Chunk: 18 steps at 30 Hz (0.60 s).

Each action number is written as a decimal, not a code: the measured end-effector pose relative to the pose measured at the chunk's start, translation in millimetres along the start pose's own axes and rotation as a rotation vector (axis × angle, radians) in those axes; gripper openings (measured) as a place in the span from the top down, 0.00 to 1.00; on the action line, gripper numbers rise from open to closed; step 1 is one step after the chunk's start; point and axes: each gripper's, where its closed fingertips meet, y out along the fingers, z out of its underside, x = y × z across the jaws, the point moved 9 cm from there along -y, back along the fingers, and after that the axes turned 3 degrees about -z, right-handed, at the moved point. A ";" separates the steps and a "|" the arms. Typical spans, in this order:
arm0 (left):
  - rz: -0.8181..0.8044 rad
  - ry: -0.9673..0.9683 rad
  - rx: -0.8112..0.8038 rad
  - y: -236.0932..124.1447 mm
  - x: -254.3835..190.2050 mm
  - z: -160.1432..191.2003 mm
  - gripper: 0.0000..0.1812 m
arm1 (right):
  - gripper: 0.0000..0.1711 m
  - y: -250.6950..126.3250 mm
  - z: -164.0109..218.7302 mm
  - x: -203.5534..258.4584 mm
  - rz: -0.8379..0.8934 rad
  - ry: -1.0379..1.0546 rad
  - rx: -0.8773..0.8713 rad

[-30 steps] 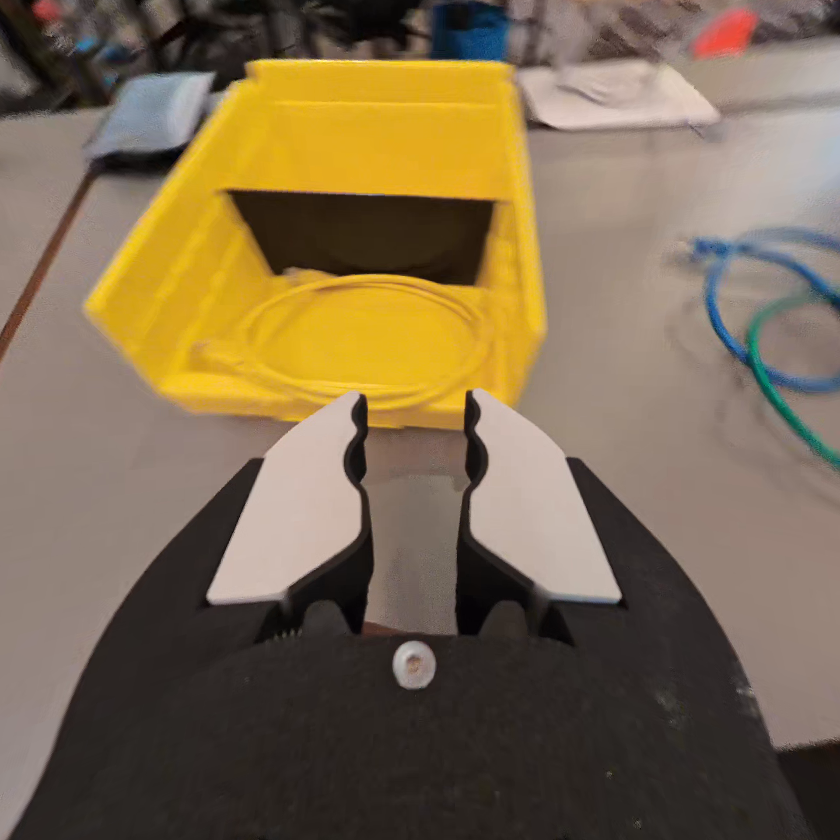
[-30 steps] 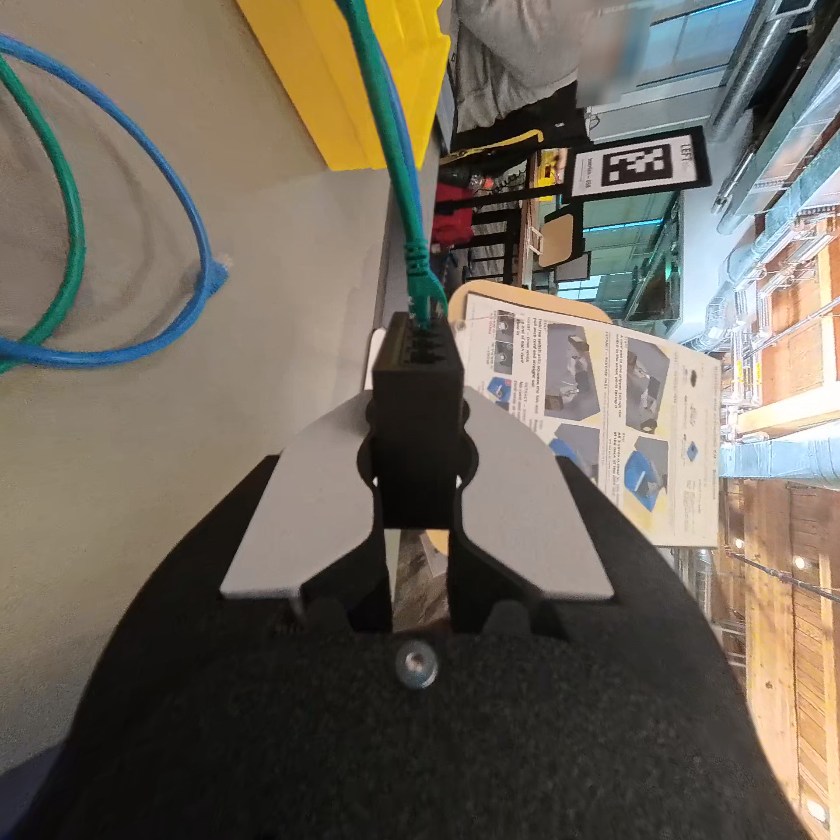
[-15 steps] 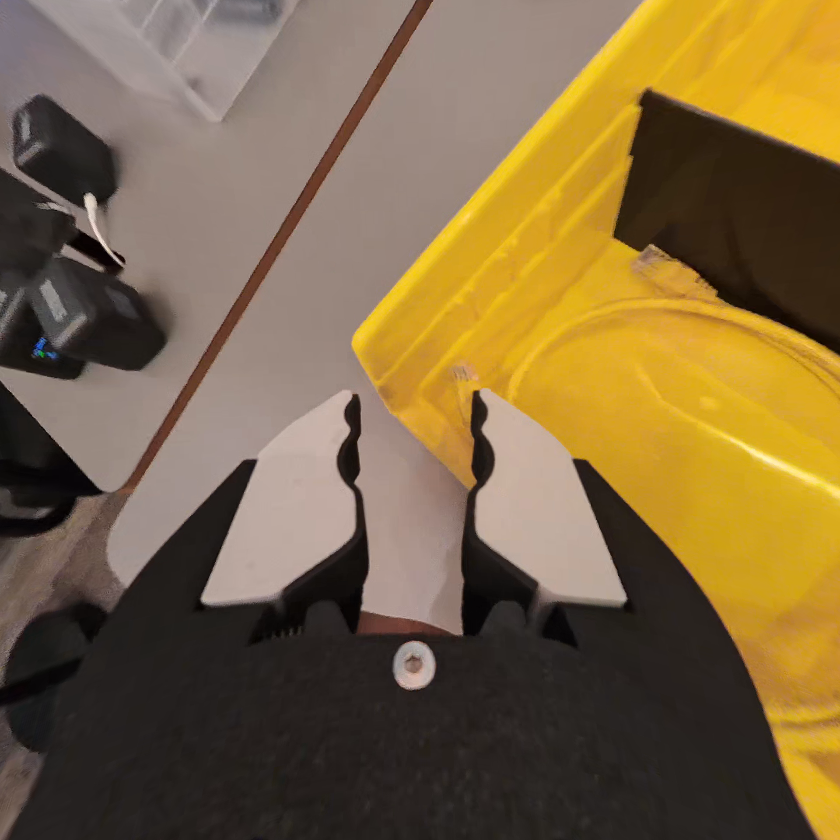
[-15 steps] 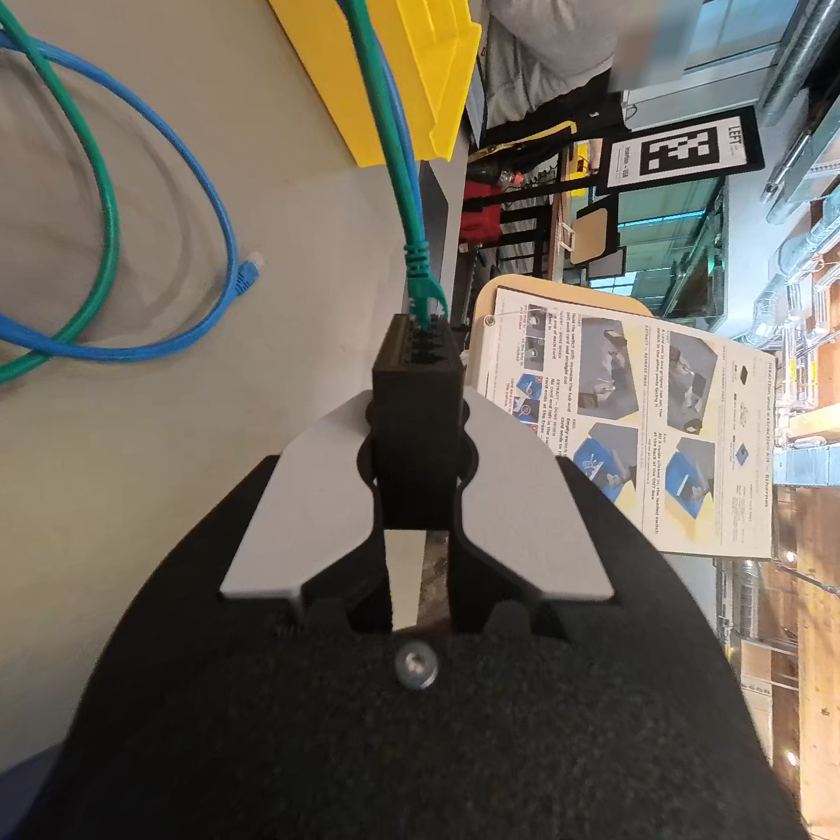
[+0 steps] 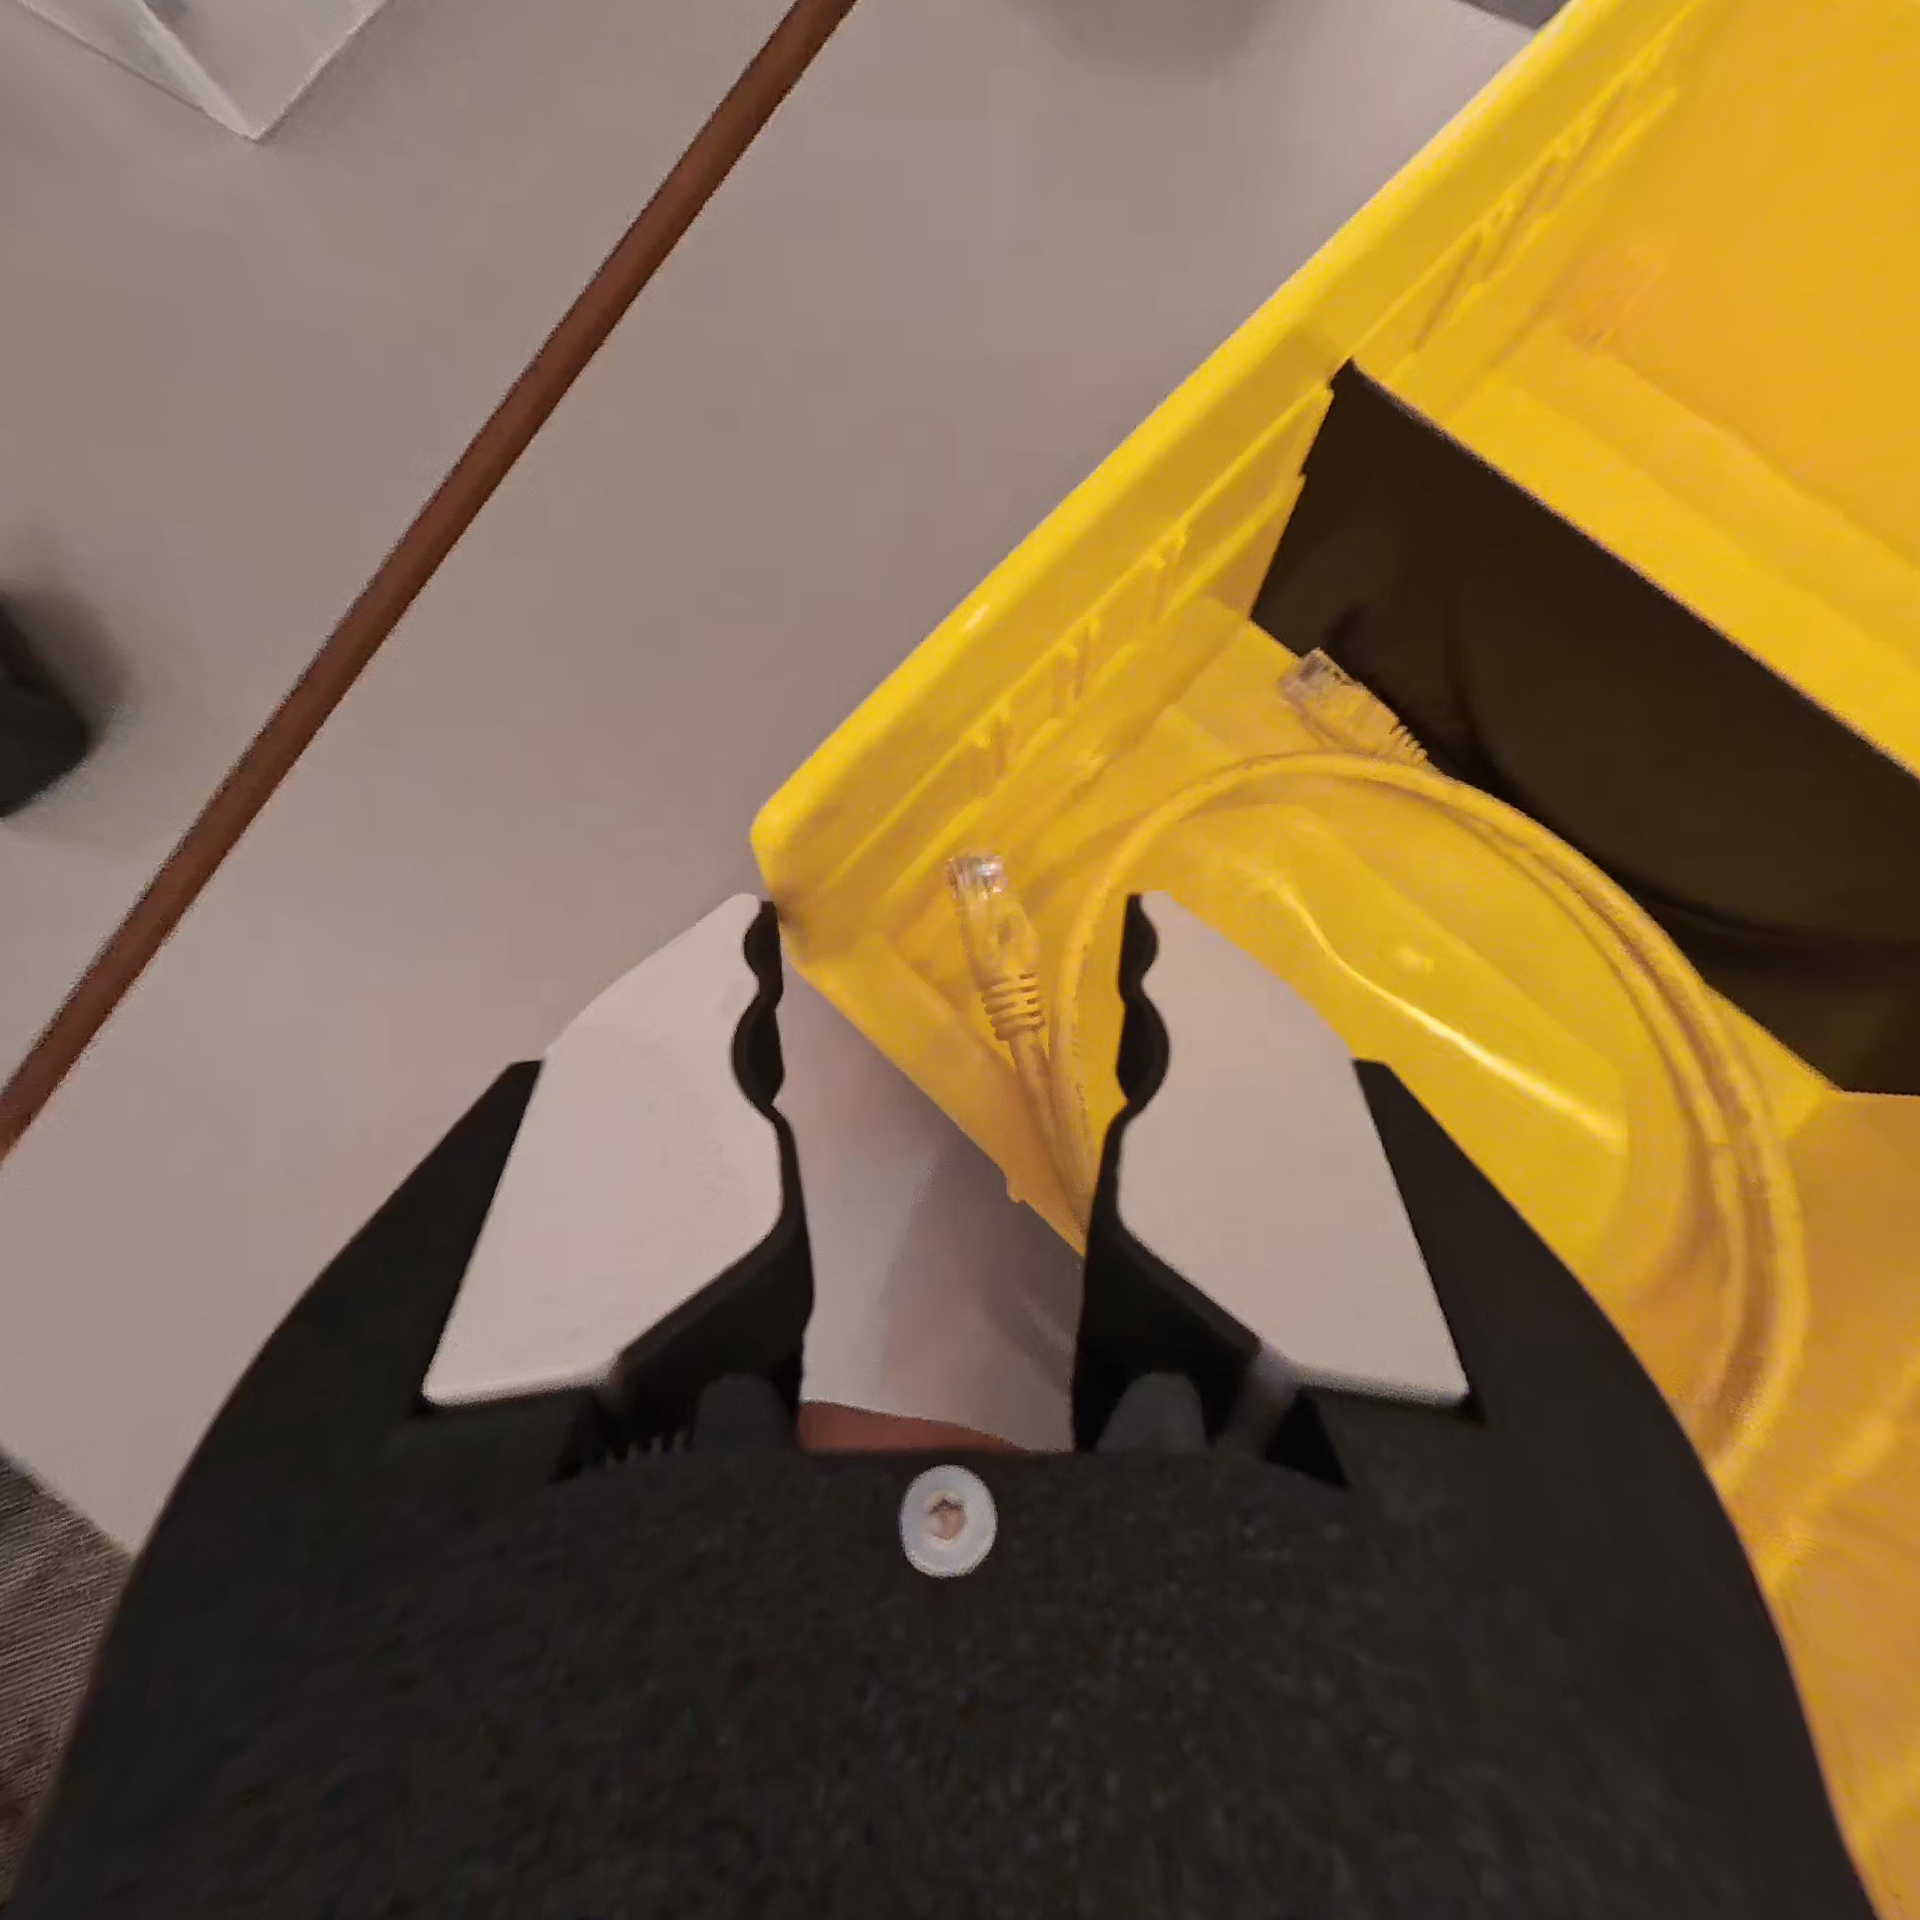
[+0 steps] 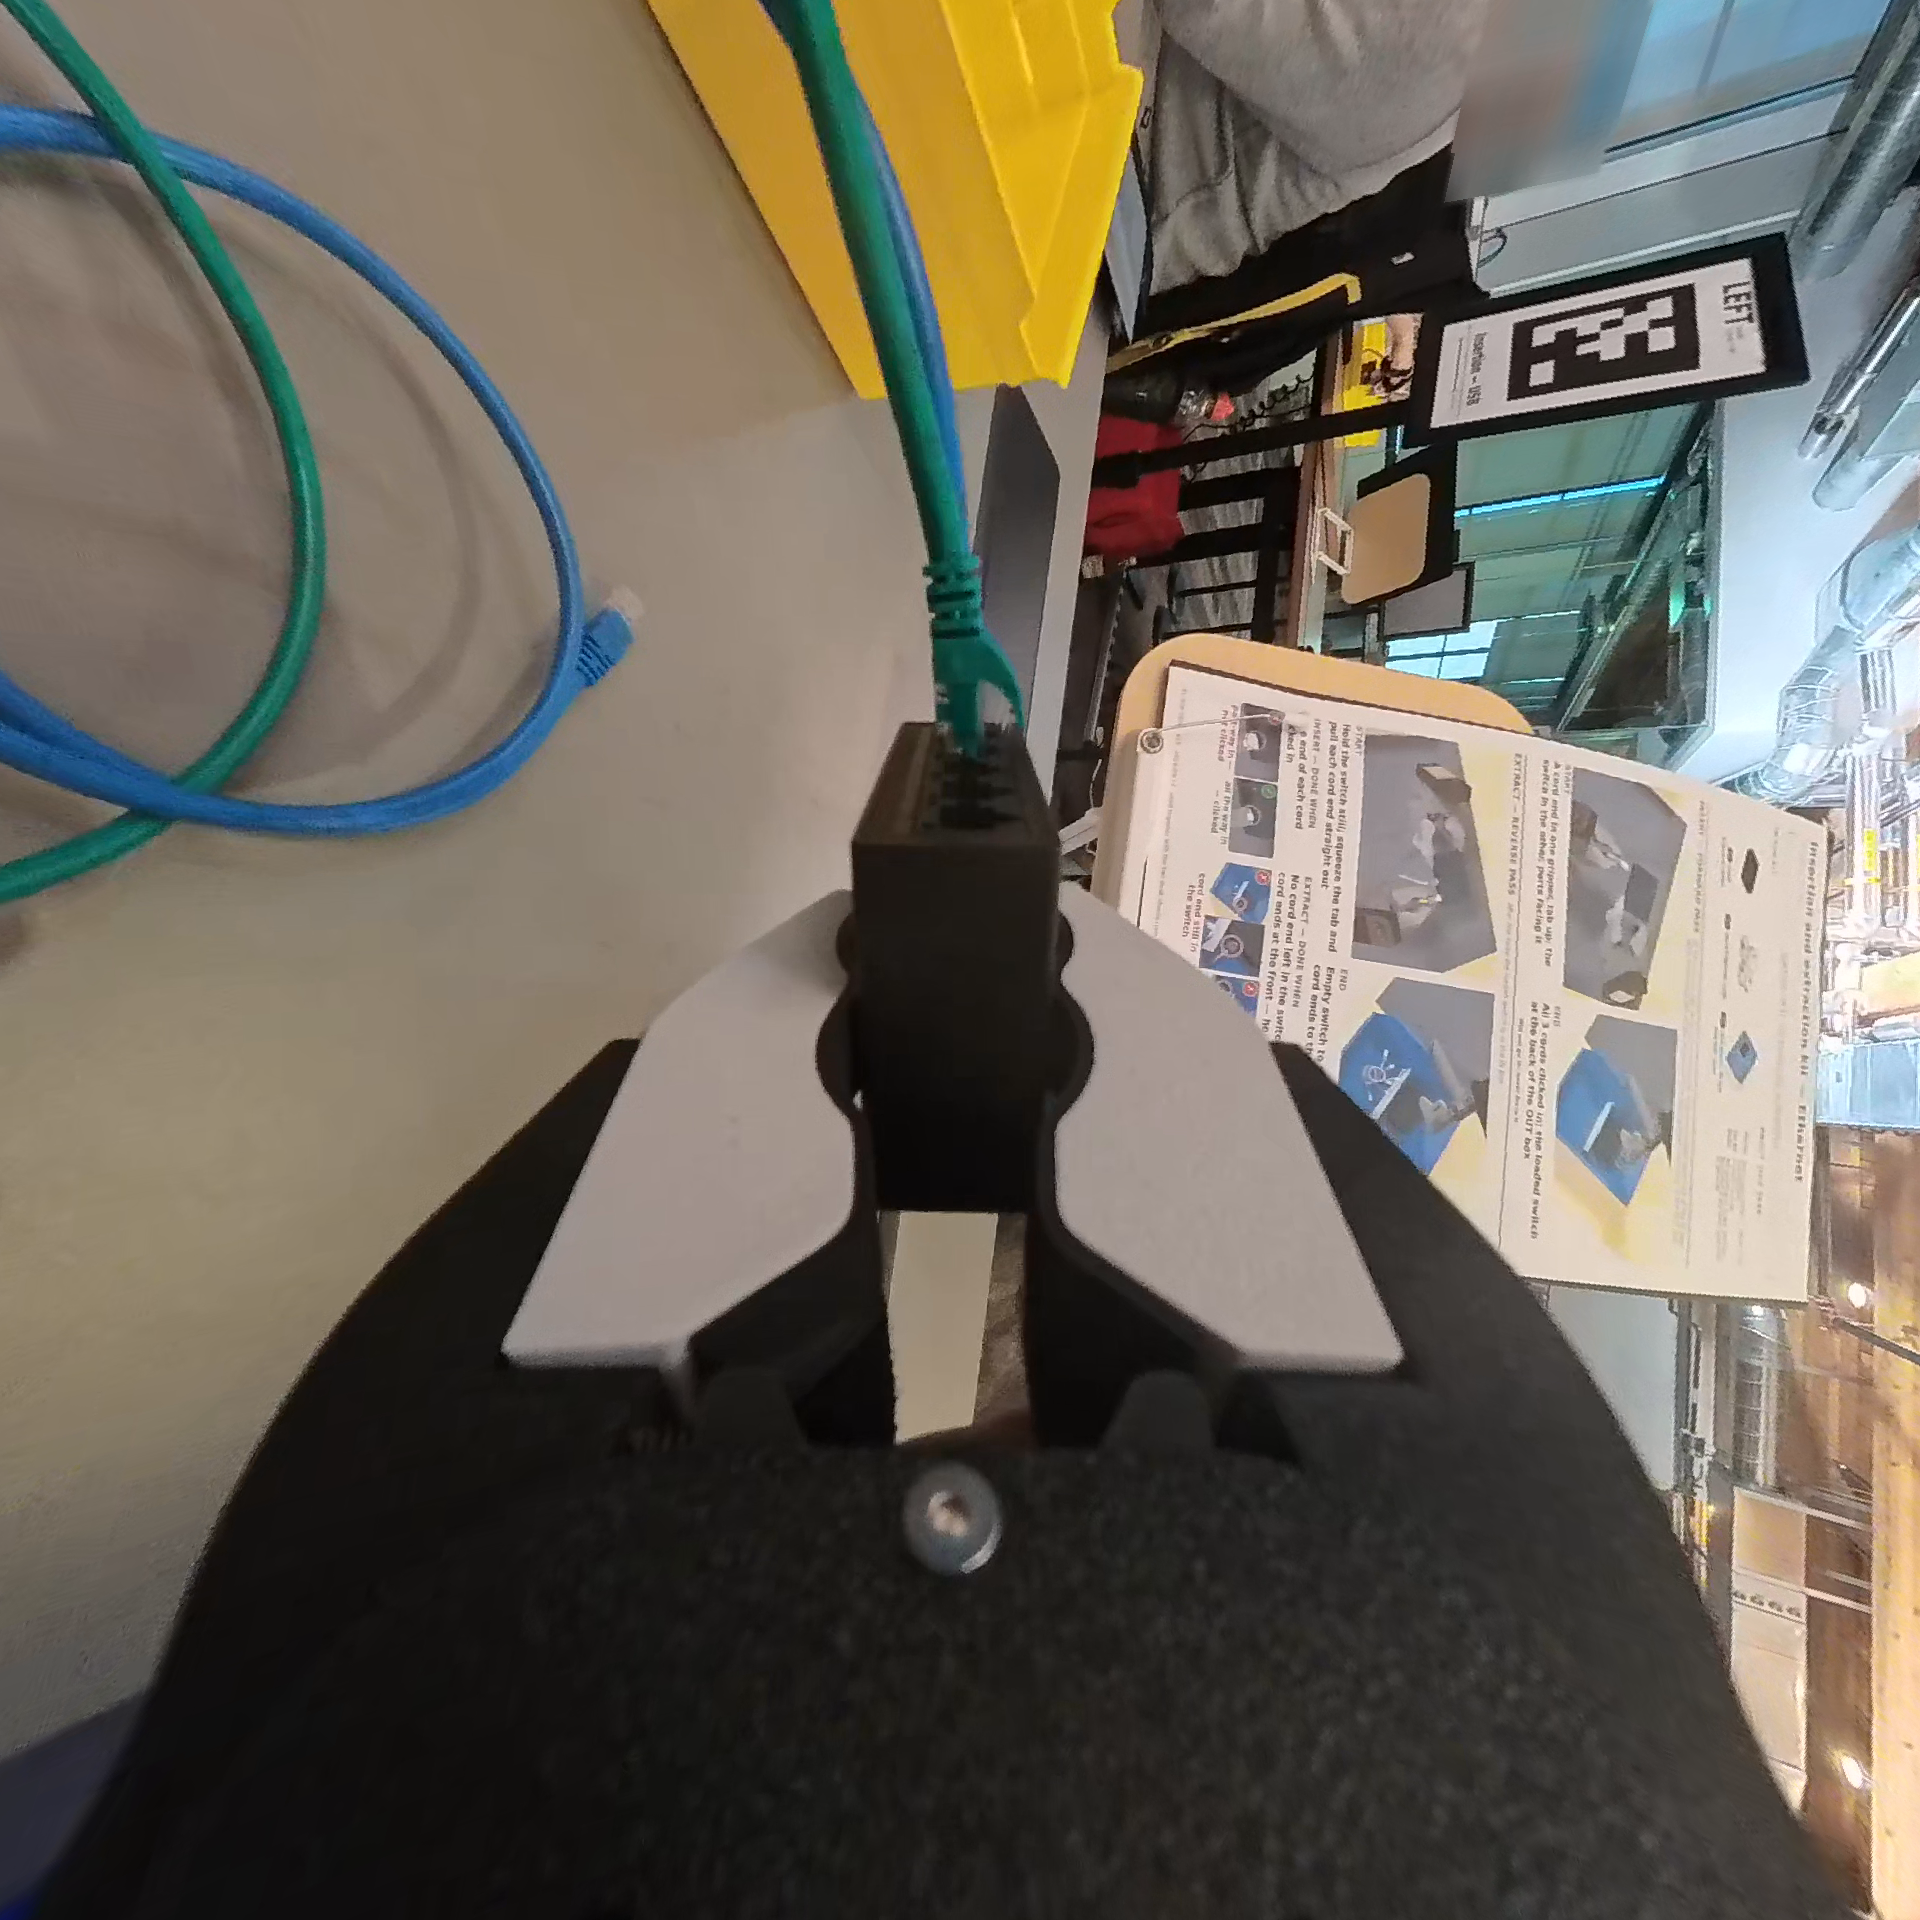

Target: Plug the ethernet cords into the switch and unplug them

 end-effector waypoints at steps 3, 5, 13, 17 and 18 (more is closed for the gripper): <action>-0.066 0.053 -0.002 0.7 -5.8 -1.3 0.69 | 0.83 0.5 0.6 0.4 -0.002 -0.001 0.008; -0.106 0.091 -0.049 -7.2 -9.5 -3.9 0.76 | 0.83 0.4 1.6 0.4 -0.004 0.000 0.011; -0.061 0.123 0.039 3.9 -25.7 2.0 0.76 | 0.83 0.0 3.7 0.1 -0.012 0.007 0.021; 0.070 0.045 0.110 18.8 -26.5 11.8 0.85 | 0.83 -2.1 3.0 -1.0 -0.009 0.009 0.018; 0.101 0.019 0.105 18.4 -25.4 11.2 0.93 | 0.83 -2.4 3.1 -1.2 -0.008 0.011 0.018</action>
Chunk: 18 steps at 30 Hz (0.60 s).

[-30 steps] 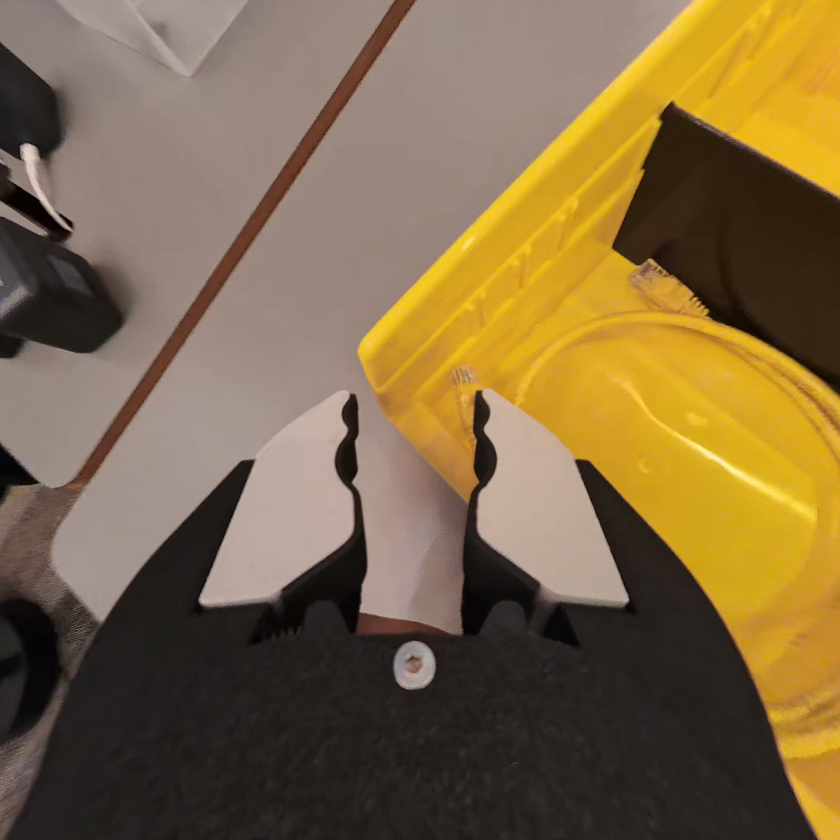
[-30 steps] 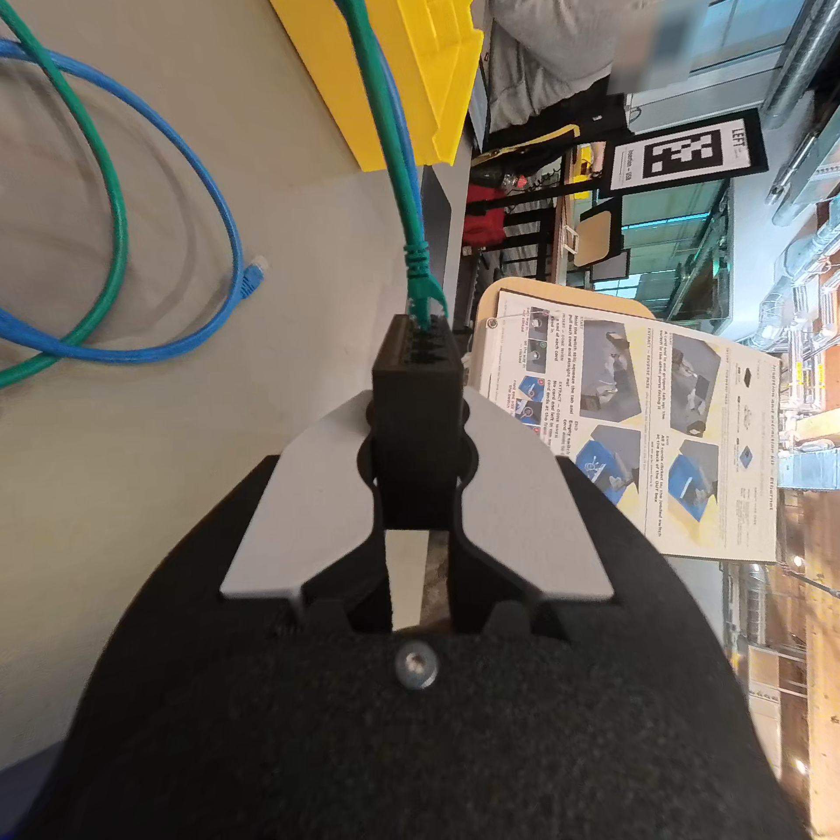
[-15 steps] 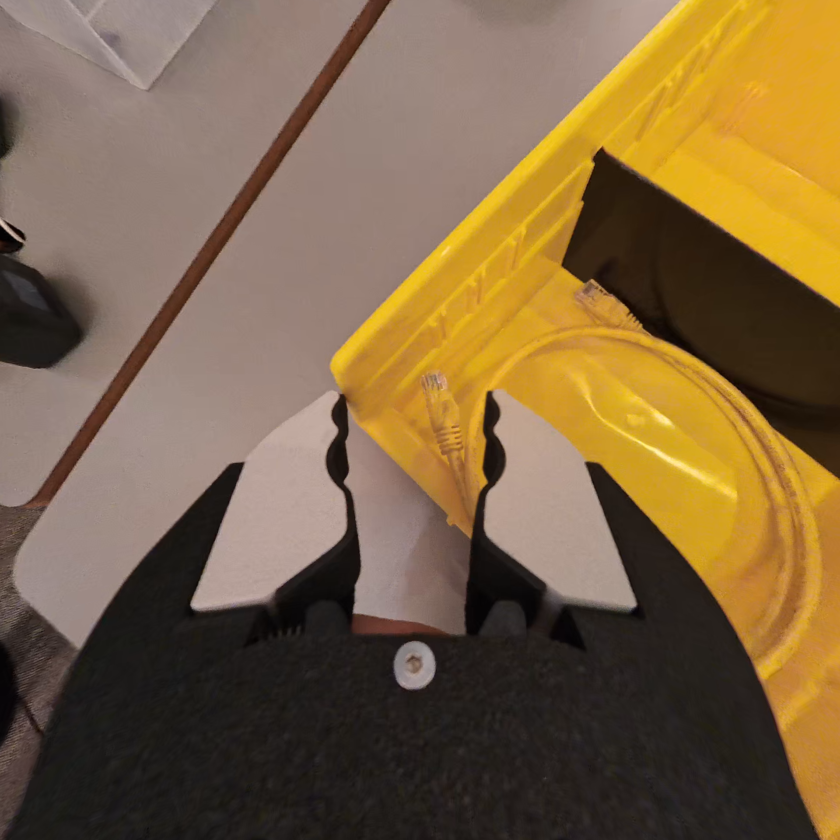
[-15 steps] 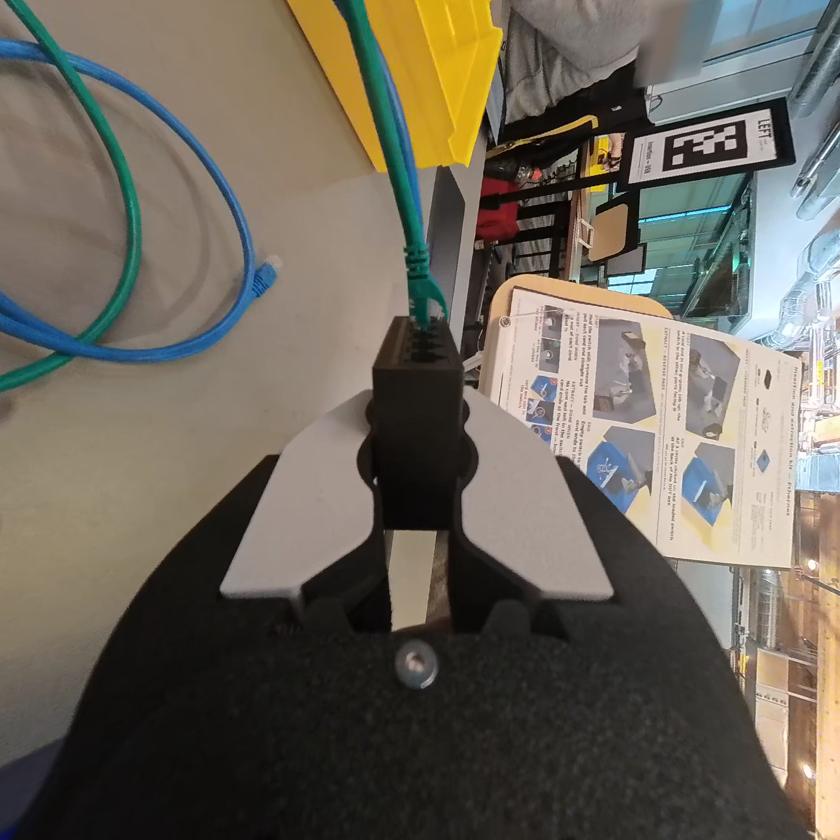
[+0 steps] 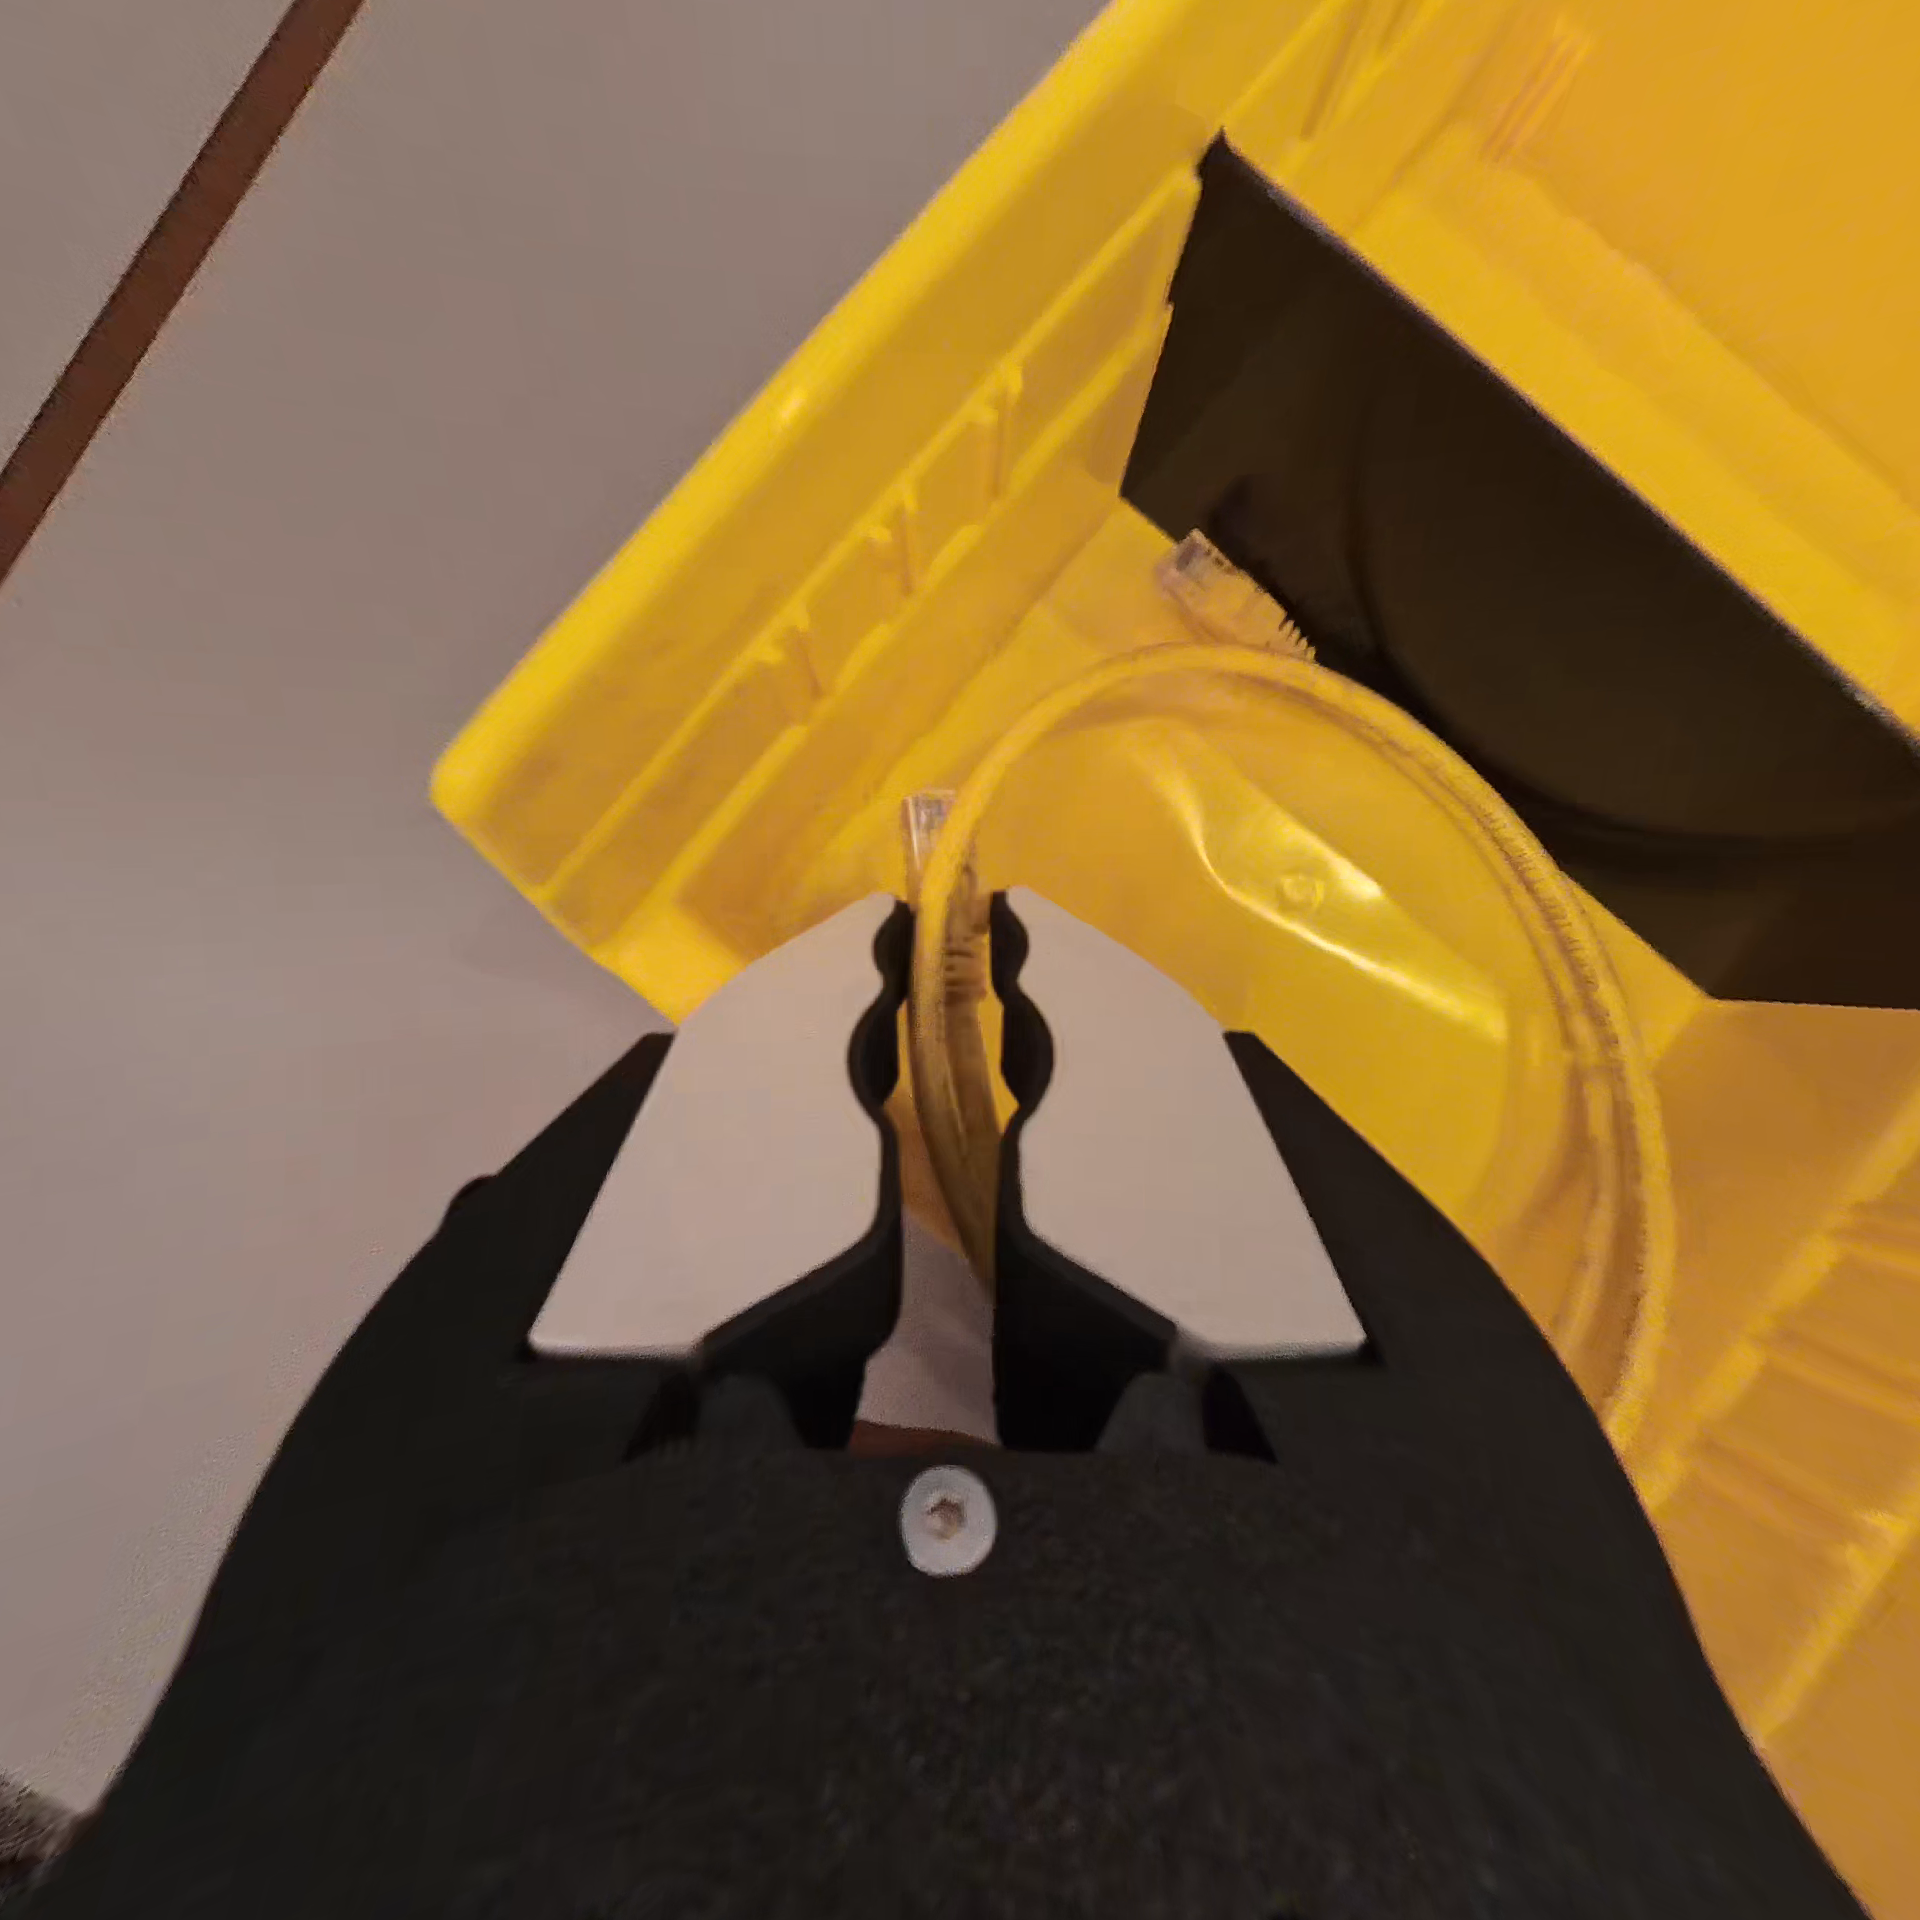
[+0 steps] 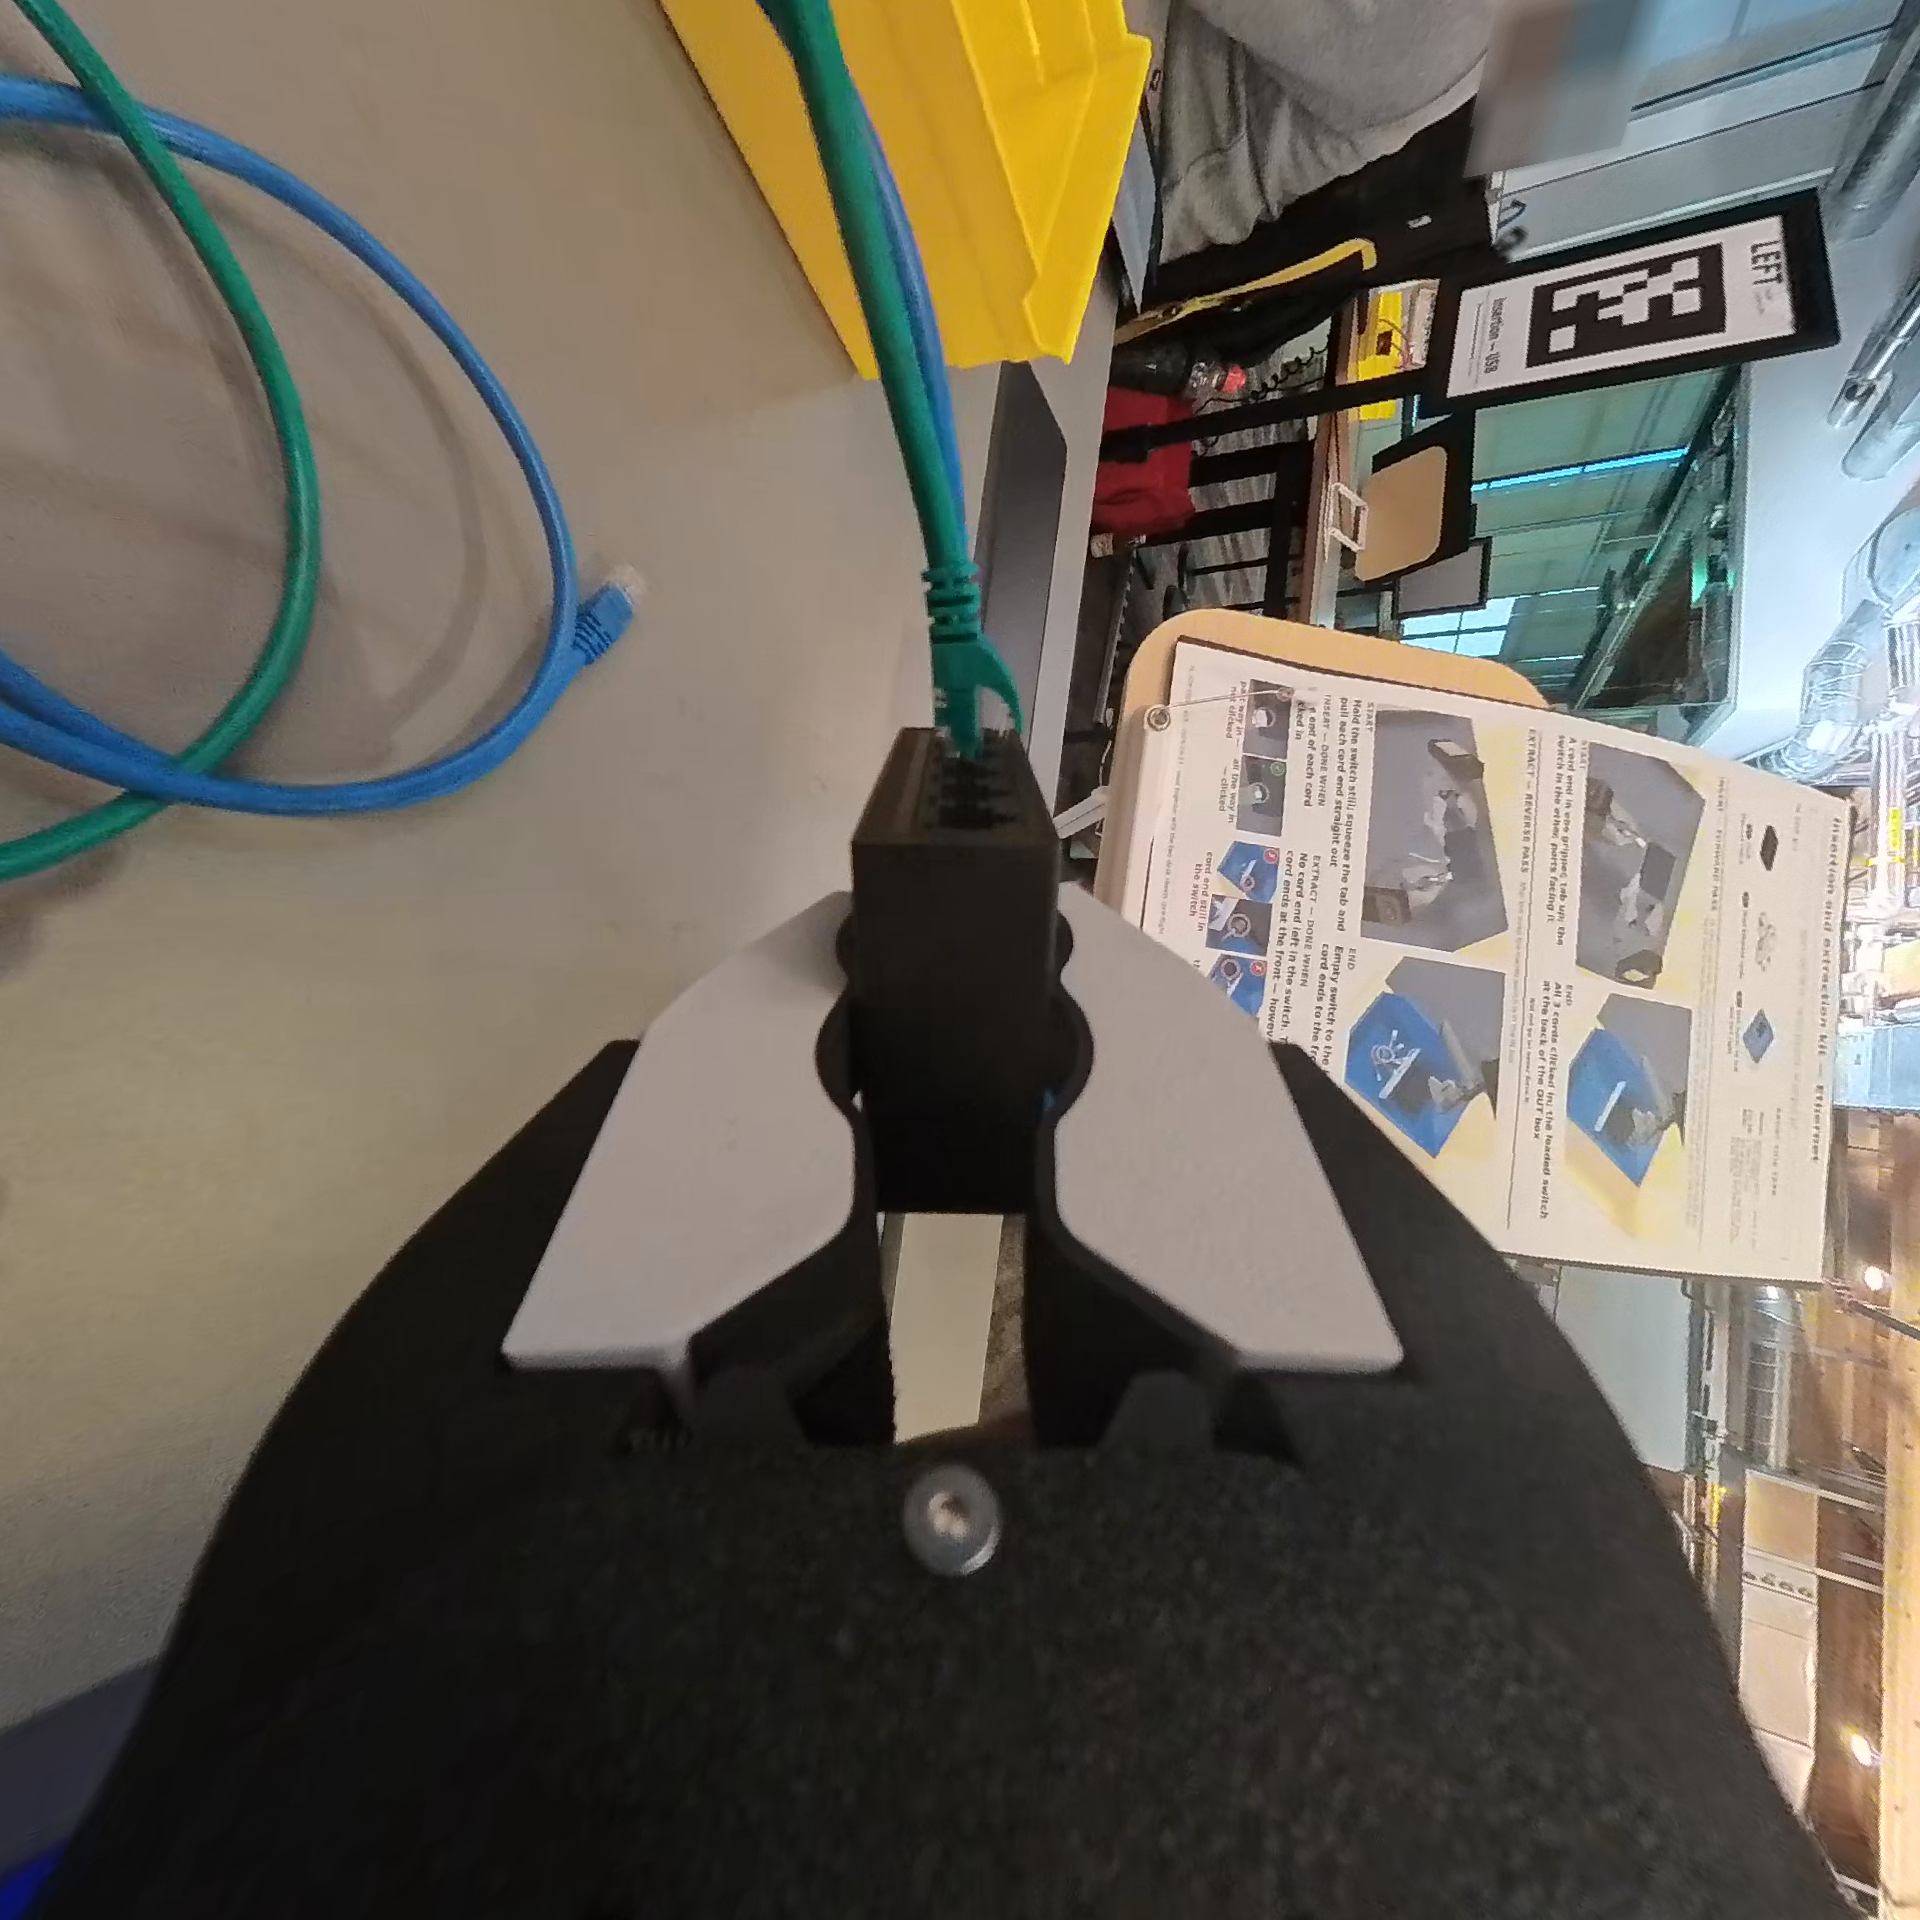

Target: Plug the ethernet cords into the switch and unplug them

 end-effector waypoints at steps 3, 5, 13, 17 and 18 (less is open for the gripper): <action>0.015 0.004 -0.051 -10.6 6.3 -5.3 0.93 | 0.83 0.6 1.0 0.2 -0.003 0.002 0.006; 0.041 0.043 -0.110 -24.2 7.7 -10.5 0.93 | 0.83 1.7 1.5 0.9 -0.008 0.002 0.010; 0.167 0.530 -0.509 -146.1 -9.3 -30.1 0.93 | 0.83 0.3 0.9 0.1 -0.004 0.001 0.013; 0.346 0.668 -0.731 -238.7 -19.0 -24.6 0.93 | 0.83 -4.7 0.1 -2.6 0.010 0.001 0.014; 0.405 0.695 -0.774 -258.5 -21.5 -20.8 0.93 | 0.83 -5.8 -0.3 -3.2 0.014 0.000 0.013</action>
